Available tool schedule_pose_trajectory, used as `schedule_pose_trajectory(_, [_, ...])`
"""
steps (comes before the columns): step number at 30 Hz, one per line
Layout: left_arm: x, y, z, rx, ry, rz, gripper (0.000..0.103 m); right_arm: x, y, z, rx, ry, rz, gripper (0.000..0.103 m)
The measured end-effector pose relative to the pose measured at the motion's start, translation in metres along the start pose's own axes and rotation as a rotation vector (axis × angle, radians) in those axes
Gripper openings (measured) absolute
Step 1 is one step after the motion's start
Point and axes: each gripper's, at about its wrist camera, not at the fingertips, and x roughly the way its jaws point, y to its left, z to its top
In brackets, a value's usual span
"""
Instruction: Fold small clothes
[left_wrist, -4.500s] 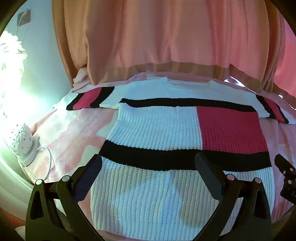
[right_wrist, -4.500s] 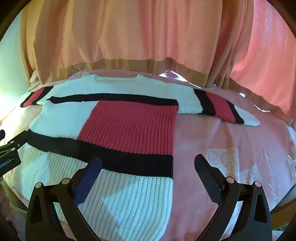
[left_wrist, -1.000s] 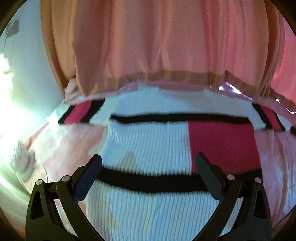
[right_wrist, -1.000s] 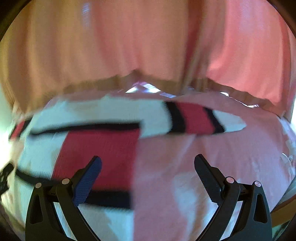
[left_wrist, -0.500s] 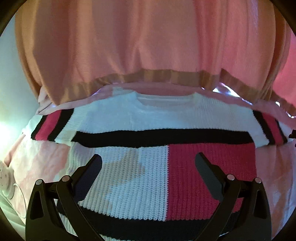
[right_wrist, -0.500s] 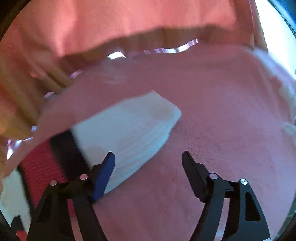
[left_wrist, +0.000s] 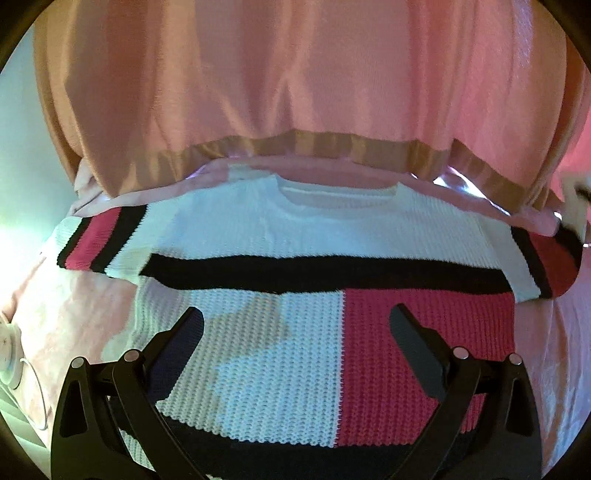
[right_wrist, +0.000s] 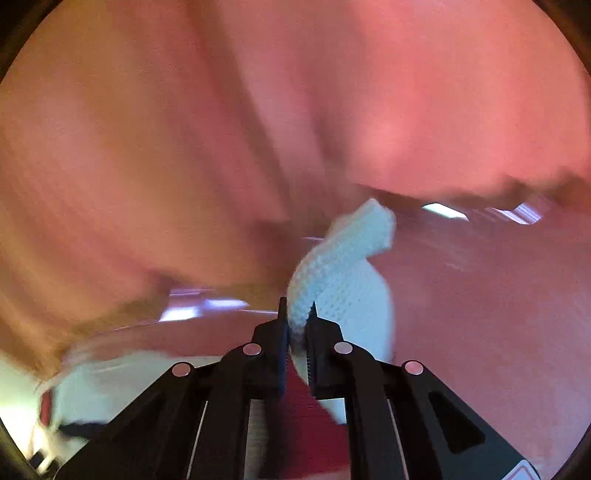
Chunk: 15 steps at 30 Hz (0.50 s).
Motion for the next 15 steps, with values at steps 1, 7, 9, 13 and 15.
schedule_pose_trajectory(1, [-0.002,0.003,0.001,-0.009,-0.008,0.005,0.098,0.005,0.033,0.000,-0.040,0.007,0.059,0.007])
schedule_pose_trajectory(7, [-0.016,0.024,0.005,-0.031,-0.060,0.029,0.098,0.053,0.216,-0.064,-0.210,0.167,0.333,0.010])
schedule_pose_trajectory(9, [-0.017,0.032,0.005,-0.039,-0.070,0.027,0.098,0.082,0.257,-0.100,-0.272,0.270,0.369,0.014])
schedule_pose_trajectory(13, [-0.007,0.051,0.009,-0.056,-0.034,0.009,0.098,0.088,0.284,-0.133,-0.424,0.269,0.298,0.014])
schedule_pose_trajectory(15, [-0.001,0.059,0.011,-0.068,-0.022,0.013,0.098,0.064,0.264,-0.129,-0.468,0.231,0.230,0.025])
